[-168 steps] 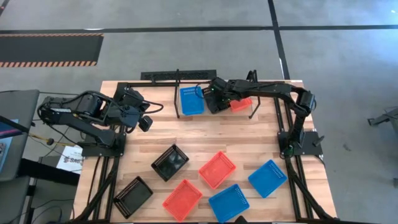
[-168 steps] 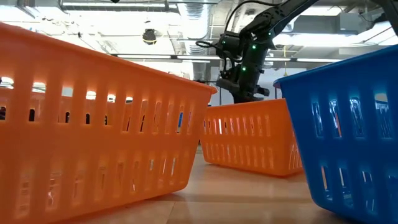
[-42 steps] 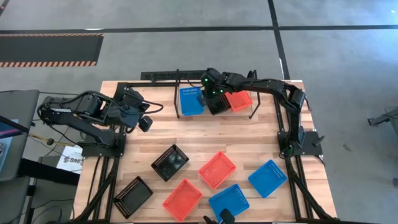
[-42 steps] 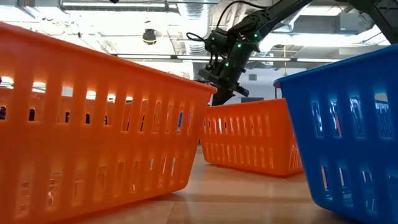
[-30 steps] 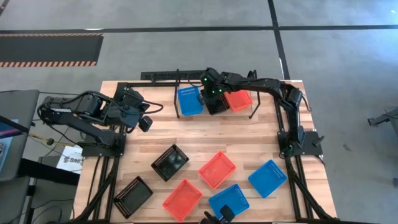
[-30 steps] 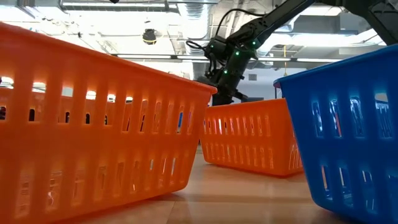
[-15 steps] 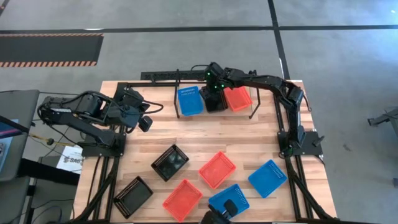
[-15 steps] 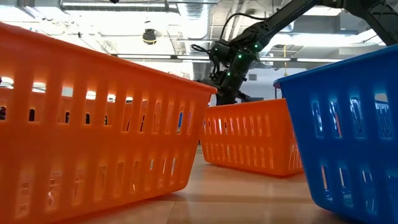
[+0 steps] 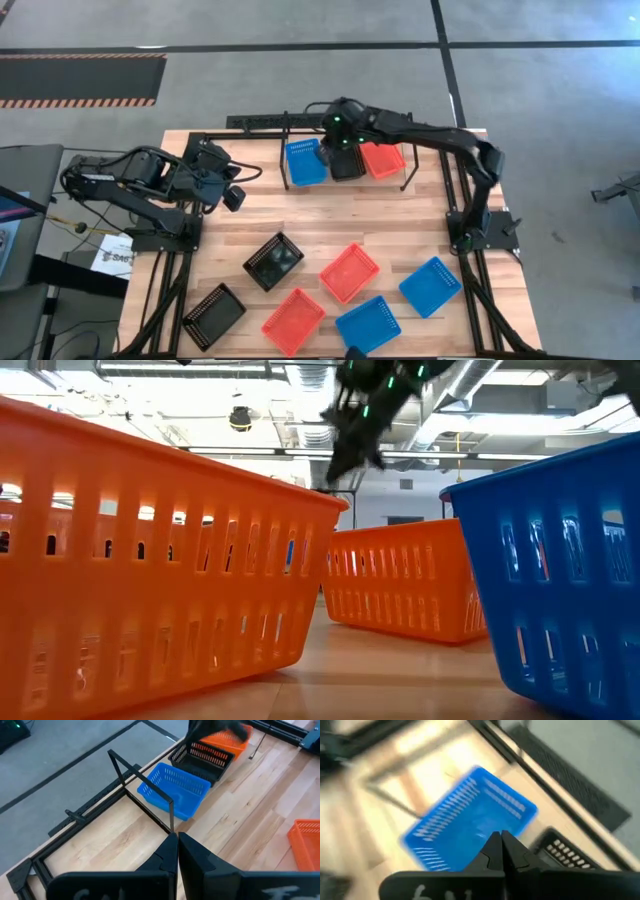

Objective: Stack baskets on shelf by color
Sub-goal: Stack the top black bin on top of the black bin on the shelf

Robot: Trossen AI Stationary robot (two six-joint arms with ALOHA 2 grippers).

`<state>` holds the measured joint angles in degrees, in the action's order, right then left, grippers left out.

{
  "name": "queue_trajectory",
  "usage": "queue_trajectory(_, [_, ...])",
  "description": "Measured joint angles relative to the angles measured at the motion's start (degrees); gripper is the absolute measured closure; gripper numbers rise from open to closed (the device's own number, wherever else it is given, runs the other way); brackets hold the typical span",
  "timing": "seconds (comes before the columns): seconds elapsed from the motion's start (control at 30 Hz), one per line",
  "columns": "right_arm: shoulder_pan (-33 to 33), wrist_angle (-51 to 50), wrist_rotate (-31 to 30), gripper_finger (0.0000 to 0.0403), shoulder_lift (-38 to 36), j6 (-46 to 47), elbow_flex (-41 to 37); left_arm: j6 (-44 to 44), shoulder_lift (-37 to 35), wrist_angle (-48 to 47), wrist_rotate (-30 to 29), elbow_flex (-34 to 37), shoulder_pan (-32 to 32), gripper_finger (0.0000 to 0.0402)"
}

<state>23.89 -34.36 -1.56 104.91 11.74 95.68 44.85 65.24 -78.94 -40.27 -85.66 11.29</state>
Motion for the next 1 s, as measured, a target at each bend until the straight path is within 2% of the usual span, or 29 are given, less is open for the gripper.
queue_trajectory(0.17, [-3.9, -4.0, -0.3, 0.0402, -8.3, -3.6, 1.2, 3.3, 0.0, -0.7, 0.7, 3.9, 0.0, 0.04])
queue_trajectory(0.3, [-6.1, -5.5, -1.6, 0.0402, -15.2, -4.8, 1.2, 8.2, 0.0, -0.2, 3.6, 9.3, 0.0, 0.038])
queue_trajectory(0.53, [-7.2, -7.6, -1.9, 0.0402, -24.3, -5.4, 1.2, 17.4, 1.0, 6.1, 14.8, 18.7, 0.0, 0.0323])
queue_trajectory(0.8, [-7.1, -9.6, -3.5, 0.0402, -28.3, -7.6, 1.2, 20.7, 2.8, 20.1, 19.2, 26.0, 0.0, 0.0305])
queue_trajectory(0.87, [-6.9, -10.5, -3.5, 0.0402, -28.4, -7.8, 1.2, 20.3, 3.8, 24.2, 21.0, 26.8, 0.0, 0.0305])
queue_trajectory(1.0, [-6.9, -12.7, -3.5, 0.0402, -28.0, -8.7, 1.1, 20.3, 7.1, 26.6, 26.2, 26.8, 0.0, 0.0305])
